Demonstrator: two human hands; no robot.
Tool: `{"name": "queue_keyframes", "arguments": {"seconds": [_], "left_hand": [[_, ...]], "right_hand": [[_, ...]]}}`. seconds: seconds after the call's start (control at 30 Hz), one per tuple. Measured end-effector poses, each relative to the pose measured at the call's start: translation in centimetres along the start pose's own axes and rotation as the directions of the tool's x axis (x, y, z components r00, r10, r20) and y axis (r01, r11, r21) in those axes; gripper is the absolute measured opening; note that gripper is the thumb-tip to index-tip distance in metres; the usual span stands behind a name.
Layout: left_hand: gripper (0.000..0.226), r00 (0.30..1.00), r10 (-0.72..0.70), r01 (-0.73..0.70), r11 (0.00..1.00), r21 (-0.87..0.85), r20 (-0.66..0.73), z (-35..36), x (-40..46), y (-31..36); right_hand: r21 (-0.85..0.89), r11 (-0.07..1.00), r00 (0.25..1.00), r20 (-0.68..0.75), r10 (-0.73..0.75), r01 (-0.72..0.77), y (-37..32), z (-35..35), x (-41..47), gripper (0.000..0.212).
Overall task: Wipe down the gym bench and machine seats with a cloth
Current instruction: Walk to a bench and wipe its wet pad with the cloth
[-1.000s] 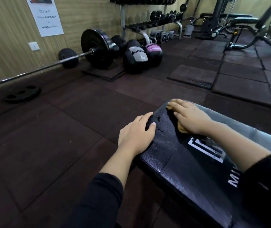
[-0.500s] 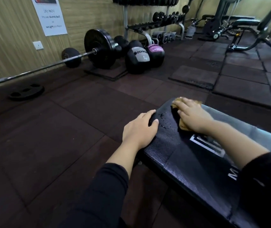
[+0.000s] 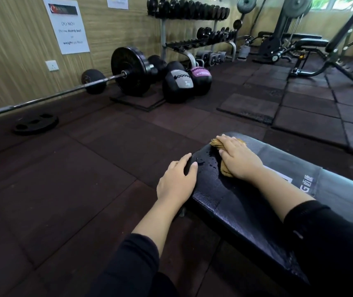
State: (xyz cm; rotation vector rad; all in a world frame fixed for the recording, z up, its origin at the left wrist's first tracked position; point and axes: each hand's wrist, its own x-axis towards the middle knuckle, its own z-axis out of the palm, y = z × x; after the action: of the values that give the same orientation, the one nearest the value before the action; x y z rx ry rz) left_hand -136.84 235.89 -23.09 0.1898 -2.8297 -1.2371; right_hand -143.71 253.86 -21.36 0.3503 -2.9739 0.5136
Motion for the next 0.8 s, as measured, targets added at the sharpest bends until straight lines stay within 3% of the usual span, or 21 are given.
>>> {"name": "queue_keyframes", "arguments": {"seconds": [0.2,0.37,0.5,0.67,0.8], "left_hand": [[0.037,1.000,0.000,-0.002,0.998,-0.062,-0.028,0.4,0.1,-0.2],[0.035,0.999,-0.007,0.004,0.998,-0.070,-0.044,0.4,0.2,-0.4],[0.034,0.999,-0.007,0.003,0.996,-0.086,-0.050,0.4,0.3,-0.4],[0.033,0.997,-0.019,0.009,0.991,-0.135,-0.073,0.6,0.6,-0.4],[0.035,0.997,-0.024,0.014,0.992,-0.124,-0.076,0.7,0.7,-0.4]], "right_hand": [[-0.031,0.999,1.000,0.001,-0.023,0.023,-1.2,-0.2,2.9,0.041],[-0.039,0.967,0.967,0.028,-0.252,0.253,-4.7,1.1,1.6,0.033],[0.053,0.938,0.937,0.054,-0.345,0.342,-2.3,0.1,-1.4,0.039],[-0.013,0.992,0.990,0.058,-0.128,0.129,1.0,-1.2,2.0,0.041],[-0.074,0.987,0.990,0.013,-0.139,0.139,-3.1,0.8,4.0,0.040]]}}
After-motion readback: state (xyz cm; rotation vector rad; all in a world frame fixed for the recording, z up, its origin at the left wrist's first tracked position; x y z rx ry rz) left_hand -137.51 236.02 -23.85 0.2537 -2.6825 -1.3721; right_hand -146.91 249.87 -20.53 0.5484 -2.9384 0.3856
